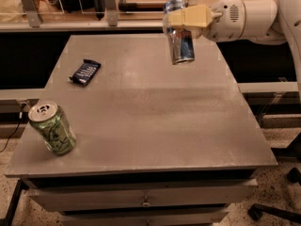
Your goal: Move redbull can near green can
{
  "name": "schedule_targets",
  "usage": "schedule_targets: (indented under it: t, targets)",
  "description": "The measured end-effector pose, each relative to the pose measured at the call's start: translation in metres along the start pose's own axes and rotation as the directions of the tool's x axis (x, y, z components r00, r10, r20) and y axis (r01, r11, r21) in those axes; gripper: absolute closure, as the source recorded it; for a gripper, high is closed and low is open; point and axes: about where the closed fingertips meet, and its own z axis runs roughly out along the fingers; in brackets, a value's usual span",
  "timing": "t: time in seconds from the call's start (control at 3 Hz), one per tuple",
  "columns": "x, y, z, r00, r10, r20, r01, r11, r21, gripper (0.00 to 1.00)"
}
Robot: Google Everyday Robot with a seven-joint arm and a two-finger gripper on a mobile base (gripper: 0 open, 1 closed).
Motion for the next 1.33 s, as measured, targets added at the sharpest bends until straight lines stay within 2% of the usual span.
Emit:
schedule_targets:
  t: [0.33,0.67,1.0,1.33]
  targets:
    - [0.0000,-0.0001,0.0002,1.000,0.000,0.000,0.000,1.0000,0.001,1.00]
    - [-0.0004,-0.0006,-0.0015,0.997,-0.078,-0.009,0.078,0.9963,0.036,1.00]
    - [-0.0048,-0.0044,-0.0095,0.965,-0.263,-0.023,0.264,0.9635,0.048,1.00]
    - [-0.0054,-0.0055,-0.0070,0.922,-0.387,-0.027,0.387,0.9206,0.048,1.00]
